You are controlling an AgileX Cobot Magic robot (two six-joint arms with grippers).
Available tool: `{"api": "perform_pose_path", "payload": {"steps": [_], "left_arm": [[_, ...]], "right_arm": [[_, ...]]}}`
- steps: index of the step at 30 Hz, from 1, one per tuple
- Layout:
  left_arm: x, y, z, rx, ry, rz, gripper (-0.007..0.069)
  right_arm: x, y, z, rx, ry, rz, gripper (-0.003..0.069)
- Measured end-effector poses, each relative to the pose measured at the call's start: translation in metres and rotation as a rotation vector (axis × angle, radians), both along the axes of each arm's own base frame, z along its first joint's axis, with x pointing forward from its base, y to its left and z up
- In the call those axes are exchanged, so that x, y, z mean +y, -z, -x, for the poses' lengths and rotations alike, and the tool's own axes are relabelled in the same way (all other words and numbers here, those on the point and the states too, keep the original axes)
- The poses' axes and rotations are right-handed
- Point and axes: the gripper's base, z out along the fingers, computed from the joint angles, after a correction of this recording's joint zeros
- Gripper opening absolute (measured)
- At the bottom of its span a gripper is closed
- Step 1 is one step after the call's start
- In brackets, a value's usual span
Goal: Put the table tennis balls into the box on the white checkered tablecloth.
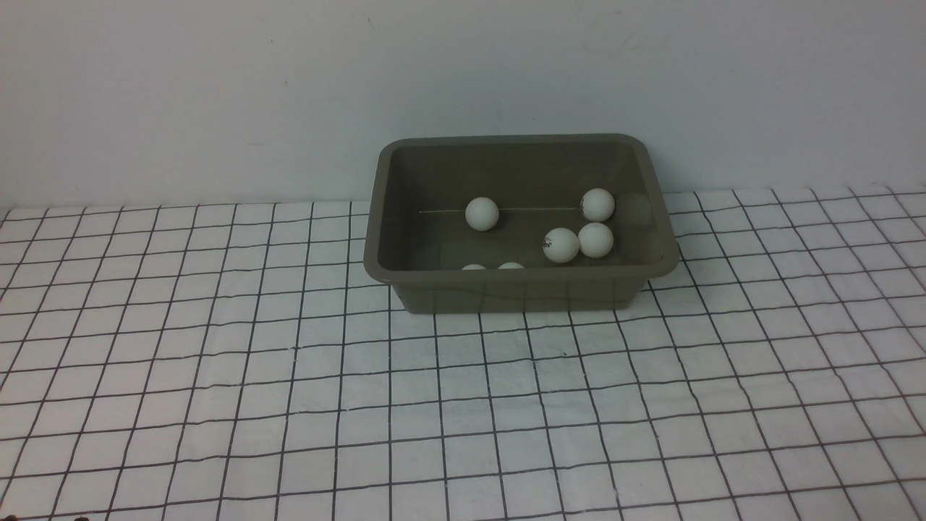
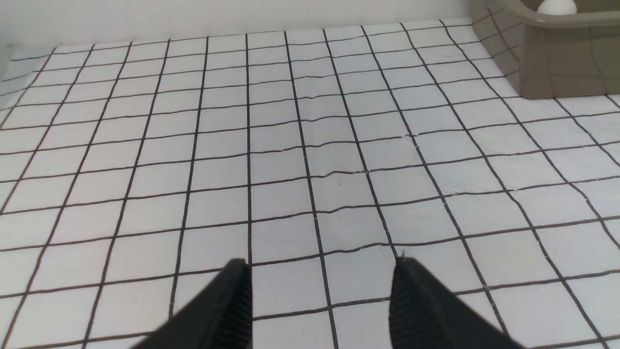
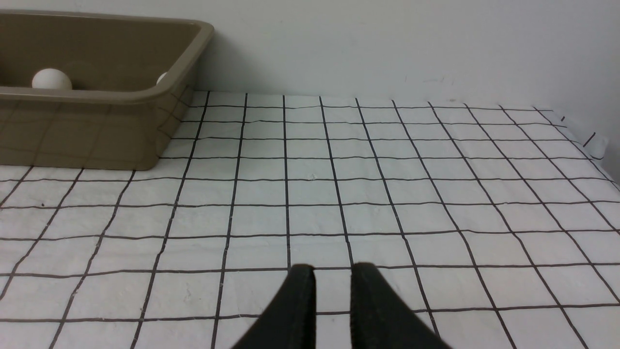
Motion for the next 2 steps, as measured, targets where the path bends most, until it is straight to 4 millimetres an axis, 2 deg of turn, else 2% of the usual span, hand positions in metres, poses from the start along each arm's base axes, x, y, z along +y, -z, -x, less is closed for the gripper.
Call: {"api": "perform_pose_path", "payload": {"steps": [2], "left_arm": [[0.0, 0.0, 0.0, 0.0, 0.0, 0.0, 0.0352]], "right_arm": [[0.0, 0.0, 0.0, 0.0, 0.0, 0.0, 0.0097]]}}
